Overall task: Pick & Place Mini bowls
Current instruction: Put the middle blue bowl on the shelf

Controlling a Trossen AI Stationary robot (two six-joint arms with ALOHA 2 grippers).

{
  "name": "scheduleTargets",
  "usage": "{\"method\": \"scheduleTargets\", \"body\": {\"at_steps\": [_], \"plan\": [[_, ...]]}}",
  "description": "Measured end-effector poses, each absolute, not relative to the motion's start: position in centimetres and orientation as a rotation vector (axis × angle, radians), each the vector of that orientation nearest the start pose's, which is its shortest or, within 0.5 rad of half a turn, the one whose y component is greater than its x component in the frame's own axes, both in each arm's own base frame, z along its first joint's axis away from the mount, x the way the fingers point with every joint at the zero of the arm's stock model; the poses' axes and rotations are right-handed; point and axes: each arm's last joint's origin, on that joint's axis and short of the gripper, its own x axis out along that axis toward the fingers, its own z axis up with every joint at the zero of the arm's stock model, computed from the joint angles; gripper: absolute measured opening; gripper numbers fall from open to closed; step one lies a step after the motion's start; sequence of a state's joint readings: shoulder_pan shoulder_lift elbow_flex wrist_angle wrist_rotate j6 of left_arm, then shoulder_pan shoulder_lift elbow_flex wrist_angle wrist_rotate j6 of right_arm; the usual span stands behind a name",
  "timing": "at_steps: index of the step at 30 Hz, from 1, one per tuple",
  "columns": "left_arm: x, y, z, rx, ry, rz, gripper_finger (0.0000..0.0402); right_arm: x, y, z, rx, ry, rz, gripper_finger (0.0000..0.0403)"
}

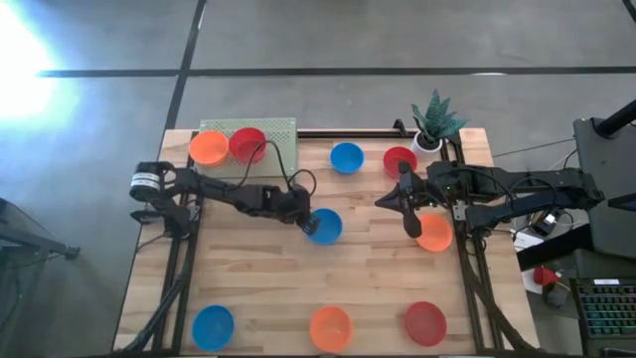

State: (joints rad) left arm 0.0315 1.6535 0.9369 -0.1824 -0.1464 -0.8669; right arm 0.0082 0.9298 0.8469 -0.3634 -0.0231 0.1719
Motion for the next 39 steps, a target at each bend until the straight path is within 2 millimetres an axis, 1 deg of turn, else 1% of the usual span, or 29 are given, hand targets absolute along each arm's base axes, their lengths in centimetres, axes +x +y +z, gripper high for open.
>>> {"method": "scheduleTargets", "body": {"at_steps": [9,13,17,20,22,26,30,32,34,39], "plan": [[32.5,1.3,17.3,-0.75,0.771,0.539,0.0051,19.8,0.2,31.3,0.171,0.447,-0.012,0.0008],[32.8,1.2,16.4,-0.746,0.788,0.538,0.0051,19.8,0.1,31.3,0.166,0.445,-0.035,0.0008],[33.1,1.1,15.4,-0.77,0.834,0.495,0.0051,19.9,0.1,31.3,0.169,0.445,-0.036,0.0008],[33.2,1.0,15.1,-0.779,0.848,0.486,0.005,19.9,0.1,31.3,0.17,0.445,-0.037,0.0008],[33.2,1.0,15.0,-0.781,0.854,0.485,0.0041,19.9,0.1,31.3,0.17,0.446,-0.038,0.0008],[33.2,0.9,15.0,-0.791,0.869,0.474,0.0007,19.9,0.1,31.3,0.17,0.445,-0.038,0.0008],[33.2,0.9,15.1,-0.802,0.88,0.453,0.0003,19.9,0.1,31.3,0.17,0.445,-0.037,0.0008],[33.2,0.8,15.3,-0.813,0.894,0.434,0.0002,19.9,0.1,31.3,0.169,0.445,-0.037,0.0008],[33.2,0.8,15.9,-0.82,0.896,0.42,0.0002,19.9,0.1,31.3,0.169,0.445,-0.038,0.0008],[32.8,0.9,19.3,-0.814,0.9,0.396,0.0001,19.9,0.1,31.3,0.169,0.444,-0.038,0.0008]]}}
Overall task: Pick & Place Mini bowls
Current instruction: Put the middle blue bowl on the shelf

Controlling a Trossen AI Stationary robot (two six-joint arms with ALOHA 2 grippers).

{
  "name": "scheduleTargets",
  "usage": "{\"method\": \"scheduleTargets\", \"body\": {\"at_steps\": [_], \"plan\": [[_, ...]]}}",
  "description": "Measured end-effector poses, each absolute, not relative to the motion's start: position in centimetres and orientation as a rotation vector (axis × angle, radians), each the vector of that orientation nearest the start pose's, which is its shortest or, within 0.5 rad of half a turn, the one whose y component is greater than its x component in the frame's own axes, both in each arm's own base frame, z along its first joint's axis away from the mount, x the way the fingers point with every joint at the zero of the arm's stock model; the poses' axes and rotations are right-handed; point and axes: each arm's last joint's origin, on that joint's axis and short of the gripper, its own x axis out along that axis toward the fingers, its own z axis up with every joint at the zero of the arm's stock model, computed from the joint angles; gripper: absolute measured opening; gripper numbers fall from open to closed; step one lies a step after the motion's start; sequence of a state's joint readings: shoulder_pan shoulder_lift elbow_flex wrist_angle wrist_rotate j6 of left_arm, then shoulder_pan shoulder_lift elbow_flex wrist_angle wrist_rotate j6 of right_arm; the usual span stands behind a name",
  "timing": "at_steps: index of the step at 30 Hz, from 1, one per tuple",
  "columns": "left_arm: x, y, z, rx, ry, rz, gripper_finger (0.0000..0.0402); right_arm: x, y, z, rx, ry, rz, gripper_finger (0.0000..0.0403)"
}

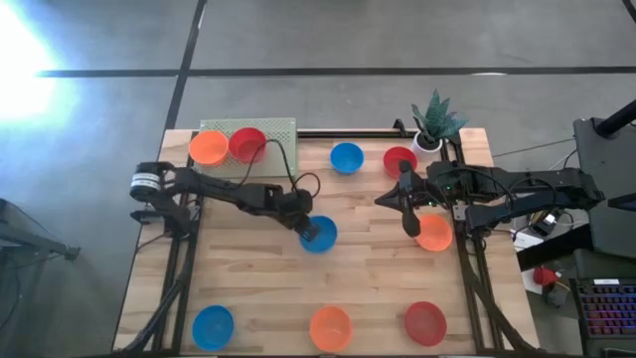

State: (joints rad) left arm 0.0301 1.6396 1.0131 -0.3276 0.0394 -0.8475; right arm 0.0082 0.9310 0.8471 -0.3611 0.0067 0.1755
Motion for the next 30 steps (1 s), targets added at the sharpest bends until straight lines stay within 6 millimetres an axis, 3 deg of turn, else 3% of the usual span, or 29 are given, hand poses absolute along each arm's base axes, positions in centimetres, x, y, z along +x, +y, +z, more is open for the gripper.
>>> {"method": "scheduleTargets", "body": {"at_steps": [7,14,24,30], "plan": [[31.1,1.6,25.2,-0.773,0.902,0.393,0.0001,19.9,0.1,31.3,0.169,0.444,-0.038,0.0008],[29.3,3.8,30.4,-0.7,0.881,0.44,0.0,19.9,0.1,31.3,0.169,0.444,-0.038,0.0008],[26.8,9.0,36.6,-0.56,0.87,0.508,0.0,19.9,0.1,31.3,0.169,0.444,-0.038,0.0008],[24.6,13.3,38.5,-0.502,0.831,0.597,0.0,19.9,0.1,31.3,0.163,0.442,-0.051,0.0008]]}}
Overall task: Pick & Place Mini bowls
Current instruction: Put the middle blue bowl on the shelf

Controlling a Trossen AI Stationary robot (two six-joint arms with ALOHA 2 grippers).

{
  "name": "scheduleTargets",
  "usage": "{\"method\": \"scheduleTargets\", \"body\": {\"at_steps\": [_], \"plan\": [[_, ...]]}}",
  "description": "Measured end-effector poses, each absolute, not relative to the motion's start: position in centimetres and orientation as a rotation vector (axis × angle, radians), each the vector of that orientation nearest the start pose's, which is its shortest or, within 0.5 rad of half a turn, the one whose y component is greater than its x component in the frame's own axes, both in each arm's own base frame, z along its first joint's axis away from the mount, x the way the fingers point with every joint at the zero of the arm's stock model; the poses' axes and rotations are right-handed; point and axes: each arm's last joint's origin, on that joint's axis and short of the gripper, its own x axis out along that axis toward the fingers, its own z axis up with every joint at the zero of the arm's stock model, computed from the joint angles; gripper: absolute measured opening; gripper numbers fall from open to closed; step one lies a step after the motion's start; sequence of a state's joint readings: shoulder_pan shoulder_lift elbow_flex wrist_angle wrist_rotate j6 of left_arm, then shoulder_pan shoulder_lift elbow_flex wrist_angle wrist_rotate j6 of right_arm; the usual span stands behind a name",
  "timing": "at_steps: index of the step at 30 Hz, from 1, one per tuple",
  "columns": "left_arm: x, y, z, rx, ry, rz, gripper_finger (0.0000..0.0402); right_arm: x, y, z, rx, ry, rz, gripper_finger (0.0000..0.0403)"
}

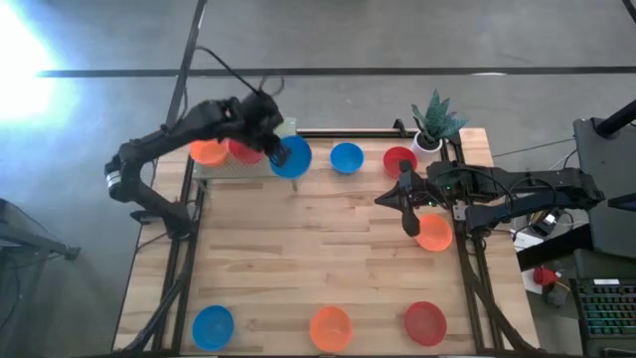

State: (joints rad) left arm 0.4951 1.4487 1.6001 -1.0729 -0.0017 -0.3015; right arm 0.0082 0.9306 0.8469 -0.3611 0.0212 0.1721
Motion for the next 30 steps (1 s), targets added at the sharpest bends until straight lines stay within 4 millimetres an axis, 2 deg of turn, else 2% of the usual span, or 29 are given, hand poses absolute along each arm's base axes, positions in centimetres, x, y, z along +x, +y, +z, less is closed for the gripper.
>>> {"method": "scheduleTargets", "body": {"at_steps": [6,16,23,30], "plan": [[23.0,16.8,38.0,-0.48,0.847,0.683,0.0,19.9,0.1,31.3,0.161,0.442,-0.06,0.0008],[24.1,20.8,34.5,-0.454,0.973,0.696,0.0,19.9,0.1,31.3,0.164,0.442,-0.06,0.0008],[24.9,22.0,33.1,-0.436,1.007,0.684,0.0,19.9,0.1,31.3,0.168,0.442,-0.061,0.0008],[24.7,22.2,33.0,-0.424,1.024,0.692,0.0,19.9,0.1,31.3,0.179,0.441,-0.063,0.0008]]}}
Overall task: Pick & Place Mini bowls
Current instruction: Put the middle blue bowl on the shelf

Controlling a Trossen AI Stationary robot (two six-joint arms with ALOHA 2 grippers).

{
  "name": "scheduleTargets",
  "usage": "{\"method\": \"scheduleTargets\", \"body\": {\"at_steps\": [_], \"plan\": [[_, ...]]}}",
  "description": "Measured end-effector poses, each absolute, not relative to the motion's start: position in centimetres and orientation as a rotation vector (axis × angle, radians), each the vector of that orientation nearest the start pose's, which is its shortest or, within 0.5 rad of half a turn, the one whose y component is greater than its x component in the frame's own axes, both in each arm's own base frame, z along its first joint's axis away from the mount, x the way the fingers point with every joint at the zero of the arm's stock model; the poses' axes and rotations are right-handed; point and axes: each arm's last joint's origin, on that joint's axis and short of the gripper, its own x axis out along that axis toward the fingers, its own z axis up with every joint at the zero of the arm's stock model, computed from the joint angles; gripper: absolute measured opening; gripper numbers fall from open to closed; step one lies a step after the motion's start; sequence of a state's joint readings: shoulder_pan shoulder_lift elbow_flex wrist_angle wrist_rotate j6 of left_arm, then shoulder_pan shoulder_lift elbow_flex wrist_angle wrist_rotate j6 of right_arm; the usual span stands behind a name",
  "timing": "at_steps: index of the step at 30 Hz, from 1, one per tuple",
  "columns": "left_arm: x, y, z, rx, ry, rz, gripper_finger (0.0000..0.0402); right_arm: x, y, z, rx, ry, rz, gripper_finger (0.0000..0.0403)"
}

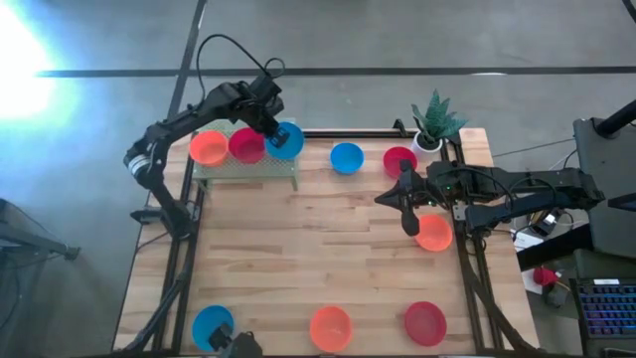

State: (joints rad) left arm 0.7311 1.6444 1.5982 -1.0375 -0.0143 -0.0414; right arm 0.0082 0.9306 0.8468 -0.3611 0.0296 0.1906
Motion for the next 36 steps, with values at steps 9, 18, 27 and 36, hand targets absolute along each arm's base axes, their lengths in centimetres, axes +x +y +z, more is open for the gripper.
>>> {"method": "scheduleTargets", "body": {"at_steps": [9,18,27,36], "plan": [[24.2,22.0,33.0,-0.415,1.064,0.701,0.0,19.9,0.1,31.3,0.179,0.441,-0.063,0.0008],[24.4,22.3,33.1,-0.418,1.033,0.695,0.0,19.9,0.1,31.3,0.179,0.441,-0.063,0.0008],[24.4,22.4,32.7,-0.423,1.047,0.694,0.0,19.9,0.1,31.3,0.179,0.442,-0.063,0.0008],[24.3,22.4,31.9,-0.432,1.074,0.695,0.0001,19.9,0.1,31.3,0.179,0.442,-0.063,0.0008]]}}
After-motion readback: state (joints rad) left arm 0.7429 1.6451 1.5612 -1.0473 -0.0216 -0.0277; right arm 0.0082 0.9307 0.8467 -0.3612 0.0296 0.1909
